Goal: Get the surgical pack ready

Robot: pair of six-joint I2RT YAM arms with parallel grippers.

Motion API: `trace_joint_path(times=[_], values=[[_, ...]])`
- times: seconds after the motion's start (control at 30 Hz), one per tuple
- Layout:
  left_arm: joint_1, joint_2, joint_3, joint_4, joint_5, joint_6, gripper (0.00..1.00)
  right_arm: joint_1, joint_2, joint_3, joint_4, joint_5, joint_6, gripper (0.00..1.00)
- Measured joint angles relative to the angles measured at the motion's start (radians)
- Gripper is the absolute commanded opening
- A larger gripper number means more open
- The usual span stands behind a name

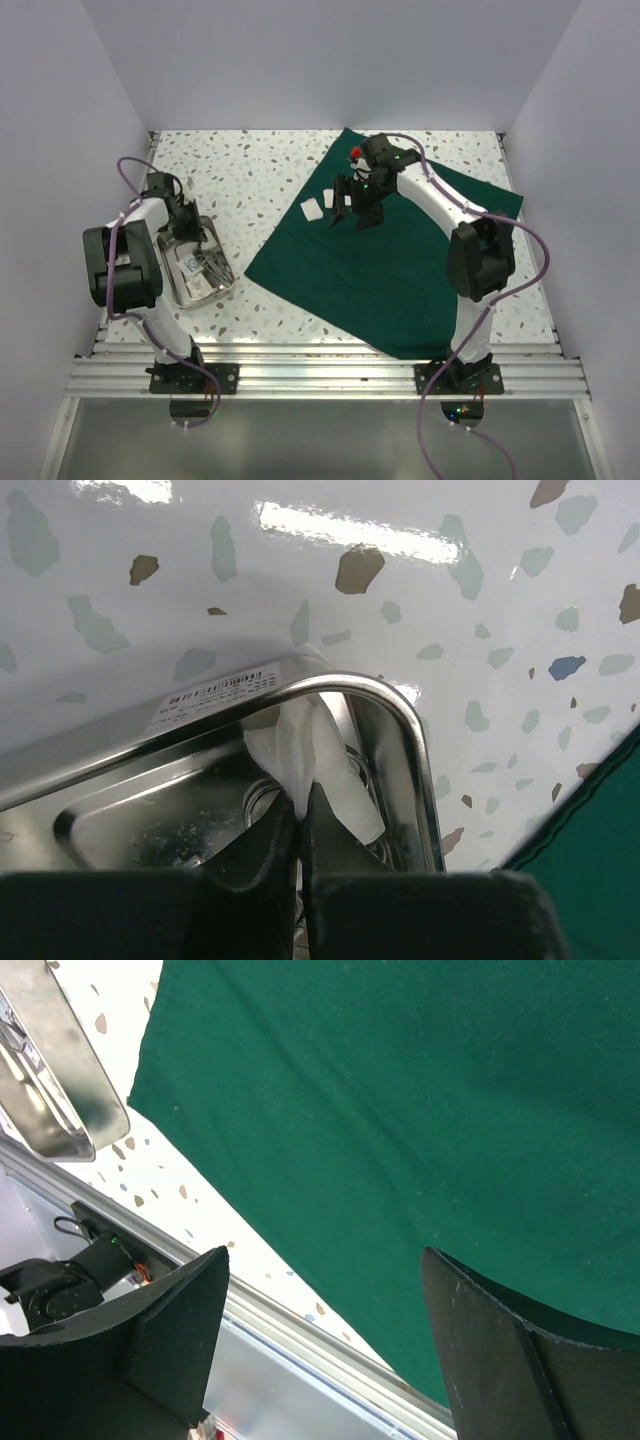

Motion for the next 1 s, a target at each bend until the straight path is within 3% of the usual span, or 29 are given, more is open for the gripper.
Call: trace_joint_path(times=[0.23,0.4,0.63,1.0], values=[[0.001,0.010,0.010,-0.010,-0.040,-0.003,0.26,0.000,0.006,0.000,0.000,-0.001,0.000,0.81],[0.002,0.010,0.012,-0.017,-0.041,-0.006,0.34,0.000,0.025,0.008,0.000,-0.003,0.001,0.81],[0.002,-0.019,0.013,-0.040,-0.041,-0.030,0.39,0.000,0.052,0.029,0.002,0.004,0.004,0.83],[0.002,-0.219,0.018,-0.139,-0.132,-0.108,0.41,-0.002,0.170,0.126,0.073,0.132,0.106,0.84]])
